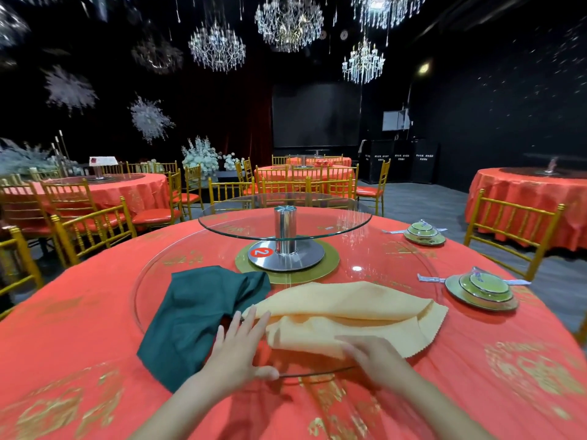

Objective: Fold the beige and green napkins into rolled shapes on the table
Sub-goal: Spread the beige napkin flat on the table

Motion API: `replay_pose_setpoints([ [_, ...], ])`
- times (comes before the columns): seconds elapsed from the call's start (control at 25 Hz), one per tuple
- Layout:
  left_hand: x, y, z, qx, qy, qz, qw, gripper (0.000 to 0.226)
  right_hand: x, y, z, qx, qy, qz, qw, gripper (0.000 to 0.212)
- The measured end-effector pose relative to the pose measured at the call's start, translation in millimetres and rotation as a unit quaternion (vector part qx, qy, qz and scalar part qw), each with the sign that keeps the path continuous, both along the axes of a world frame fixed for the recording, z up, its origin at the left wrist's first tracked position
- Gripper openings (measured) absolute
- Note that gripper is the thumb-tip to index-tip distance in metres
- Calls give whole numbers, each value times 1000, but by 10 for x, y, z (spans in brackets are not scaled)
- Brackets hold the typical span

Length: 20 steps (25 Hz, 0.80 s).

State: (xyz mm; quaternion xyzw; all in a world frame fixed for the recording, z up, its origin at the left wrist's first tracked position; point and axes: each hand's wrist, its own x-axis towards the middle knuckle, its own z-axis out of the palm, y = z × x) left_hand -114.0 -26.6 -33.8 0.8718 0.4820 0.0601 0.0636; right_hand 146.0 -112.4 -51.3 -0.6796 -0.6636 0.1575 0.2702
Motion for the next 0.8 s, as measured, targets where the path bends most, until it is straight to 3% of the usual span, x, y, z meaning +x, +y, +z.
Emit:
replay_pose_setpoints([
  [0.08,-9,-23,20,-1,-18,1,1000,108,44,-44,164,41,26,-24,999,23],
  [0.16,-13,-62,21,-2,-30,-1,1000,106,72,-79,269,58,59,-10,997,24],
  [0.2,-16,-98,14,0,-33,-6,999,106,84,-96,280,64,83,-3,994,40],
  [0.24,-13,-134,8,8,-36,-14,999,106,91,-121,302,70,114,4,991,42],
  [0.4,47,-265,24,95,-55,-81,991,106,109,-224,389,87,221,-13,971,41],
  [0.6,233,-366,21,110,-100,-190,970,99,109,-416,401,-21,236,46,970,43],
  [0.72,269,-424,-97,92,-92,-202,971,97,168,-542,377,-94,220,101,966,45],
  [0.8,261,-434,-216,134,-80,-234,960,102,232,-624,376,-123,234,118,957,44],
])
